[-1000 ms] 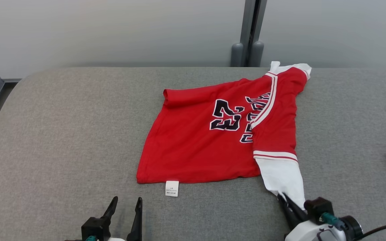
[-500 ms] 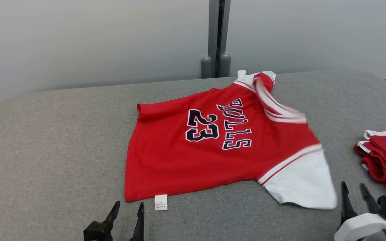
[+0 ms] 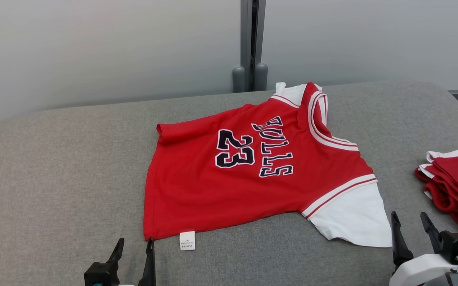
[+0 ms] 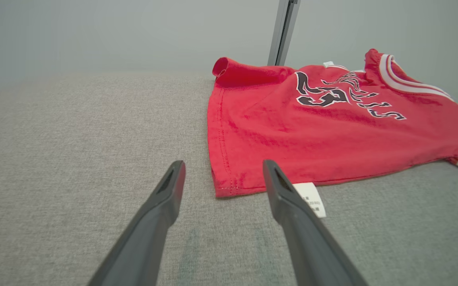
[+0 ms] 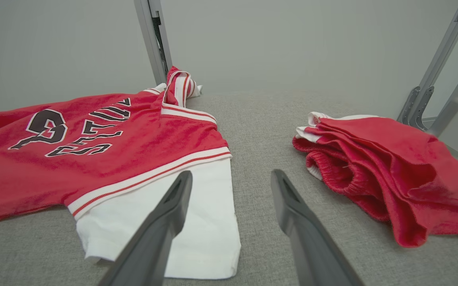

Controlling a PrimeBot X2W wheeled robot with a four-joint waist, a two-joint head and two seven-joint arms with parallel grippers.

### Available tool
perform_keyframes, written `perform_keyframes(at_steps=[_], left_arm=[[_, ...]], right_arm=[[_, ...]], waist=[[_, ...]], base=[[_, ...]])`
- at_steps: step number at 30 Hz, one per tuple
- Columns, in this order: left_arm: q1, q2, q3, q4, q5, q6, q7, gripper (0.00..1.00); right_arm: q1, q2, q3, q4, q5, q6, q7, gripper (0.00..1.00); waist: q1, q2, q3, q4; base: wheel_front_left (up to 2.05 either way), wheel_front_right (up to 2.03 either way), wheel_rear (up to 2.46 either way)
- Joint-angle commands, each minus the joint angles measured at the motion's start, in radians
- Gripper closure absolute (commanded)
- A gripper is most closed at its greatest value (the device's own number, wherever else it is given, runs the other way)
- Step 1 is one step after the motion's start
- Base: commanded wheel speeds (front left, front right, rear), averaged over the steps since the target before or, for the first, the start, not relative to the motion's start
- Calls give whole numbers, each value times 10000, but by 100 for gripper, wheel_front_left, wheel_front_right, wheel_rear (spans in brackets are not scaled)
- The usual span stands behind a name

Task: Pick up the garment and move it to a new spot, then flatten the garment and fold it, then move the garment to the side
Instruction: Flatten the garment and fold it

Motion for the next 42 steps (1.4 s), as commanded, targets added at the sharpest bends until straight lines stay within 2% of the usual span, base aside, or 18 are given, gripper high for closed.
perform_keyframes(at_steps=[1, 7, 17, 18, 19, 20, 35, 36, 37, 38, 42], left_arm=[[-71, 40, 32, -7, 12, 29, -15, 0], [-768, 43, -165, 250, -291, 37, -16, 0], [-1344, 40, -308, 792, -828, 73, -15, 0], [-1411, 41, -312, 858, -906, 64, -16, 41], [-1500, 43, -306, 886, -919, 85, -16, 66], [-1561, 41, -317, 924, -911, 105, -15, 100], [-1576, 43, -242, 1046, -795, 90, -7, 100], [-1578, 43, -212, 1048, -778, 73, -7, 100], [-1570, 44, -179, 1042, -730, 56, -7, 100], [-1557, 44, -136, 1018, -703, 55, -7, 100], [-1445, 47, -50, 889, -623, 15, -9, 100]], right_arm=[[89, -56, 6, -52, 38, -3, 3, 0], [-223, -55, 318, 354, 62, -3, 3, 0], [-601, -54, 453, 929, -238, -3, 3, 0], [-656, -57, 451, 961, -221, -3, 3, 0], [-695, -57, 462, 1020, -201, -3, 3, 0], [-701, -53, 470, 1070, -202, -3, 3, 0], [-708, -14, 879, 1739, 15, 0, 30, 0], [-726, -9, 906, 1807, 35, 1, 43, 27], [-727, 0, 932, 1843, 45, 0, 49, 46], [-715, 0, 945, 1865, 92, 0, 50, 100], [-621, -55, 896, 1885, 262, -5, 49, 100]], waist=[[0, -1, 52, -11], [0, -1, 906, -51], [0, -1, 1643, -278], [0, -1, 1709, -290], [0, -1, 1772, -303], [0, -1, 1813, -313], [0, -1, 1988, -245], [0, -1, 1997, -232], [0, -1, 1996, -221], [0, -1, 1987, -214], [0, -1, 1841, -215]], base=[[0, 0, 0], [0, 0, 0], [0, 0, 0], [0, 0, 0], [0, 0, 0], [0, 0, 0], [0, 0, 0], [0, 0, 0], [0, 0, 0], [0, 0, 0], [0, 0, 0]])
